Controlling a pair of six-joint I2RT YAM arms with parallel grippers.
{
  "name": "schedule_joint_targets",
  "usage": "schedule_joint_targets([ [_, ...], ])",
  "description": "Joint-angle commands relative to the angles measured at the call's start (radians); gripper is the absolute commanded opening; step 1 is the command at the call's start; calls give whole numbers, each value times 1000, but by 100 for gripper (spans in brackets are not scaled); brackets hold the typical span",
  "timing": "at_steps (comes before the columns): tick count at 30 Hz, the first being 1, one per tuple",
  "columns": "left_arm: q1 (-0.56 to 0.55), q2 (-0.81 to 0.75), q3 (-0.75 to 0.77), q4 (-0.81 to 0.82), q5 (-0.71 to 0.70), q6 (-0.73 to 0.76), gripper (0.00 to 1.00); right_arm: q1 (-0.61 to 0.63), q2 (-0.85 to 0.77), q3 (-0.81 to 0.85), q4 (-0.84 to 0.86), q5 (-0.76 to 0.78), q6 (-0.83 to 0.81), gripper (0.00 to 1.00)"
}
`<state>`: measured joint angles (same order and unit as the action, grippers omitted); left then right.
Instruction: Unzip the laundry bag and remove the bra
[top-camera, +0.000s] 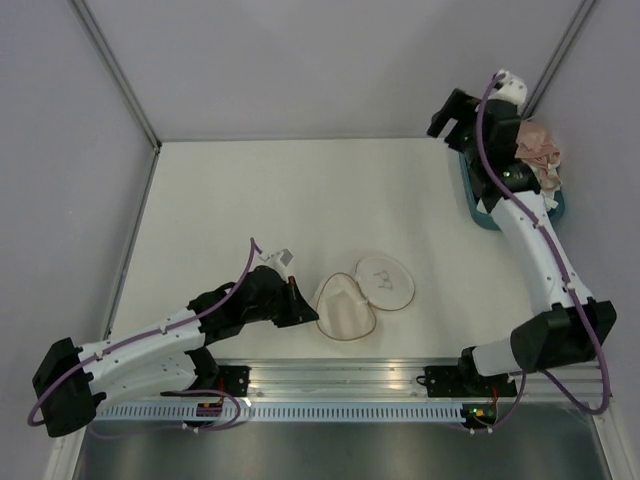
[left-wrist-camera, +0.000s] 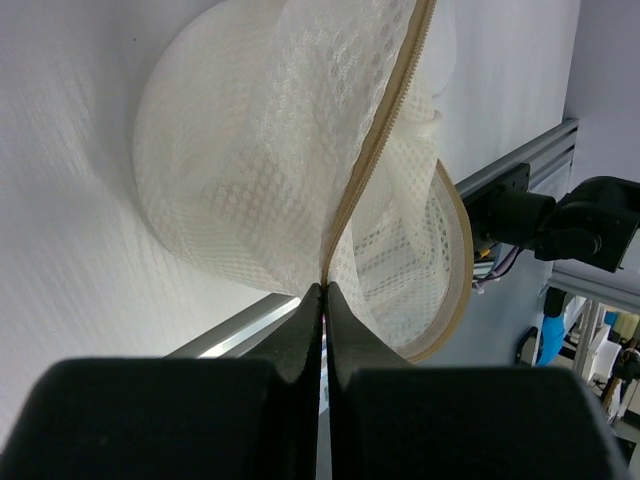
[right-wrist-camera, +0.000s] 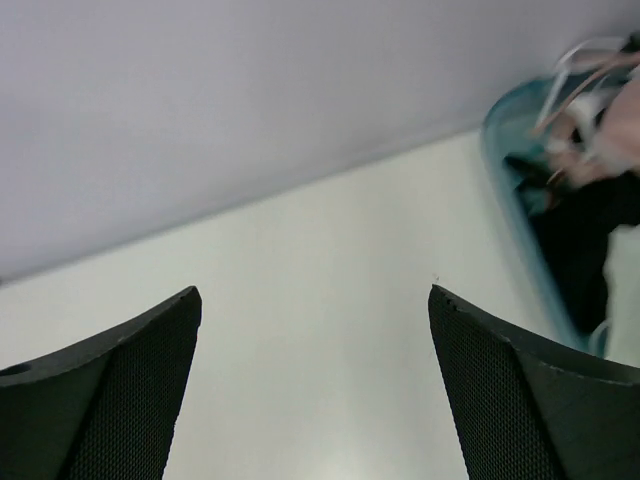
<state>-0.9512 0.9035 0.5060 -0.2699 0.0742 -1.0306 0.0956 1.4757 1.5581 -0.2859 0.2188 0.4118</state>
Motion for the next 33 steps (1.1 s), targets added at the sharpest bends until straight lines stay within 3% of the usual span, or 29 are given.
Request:
schedule_joint_targets([
  [1,-3,-35,37,51,-40,35,2,187,-150,-215,-39,74,67,98],
  [8,-3,-168,19,-57,-195,21,2,433,-439,-723,-67,172,309,98],
  [13,-1,-288,8,-135,-313,0,2,600,-534,-971,-39,189,514,98],
  [18,-3,-331,17,-183,-344,-5,2,690,-572,-1113,42,172,628,98],
  [33,-1,-380,-52,-207,-343,-68,2,734,-718,-1431,189,93,893,63],
])
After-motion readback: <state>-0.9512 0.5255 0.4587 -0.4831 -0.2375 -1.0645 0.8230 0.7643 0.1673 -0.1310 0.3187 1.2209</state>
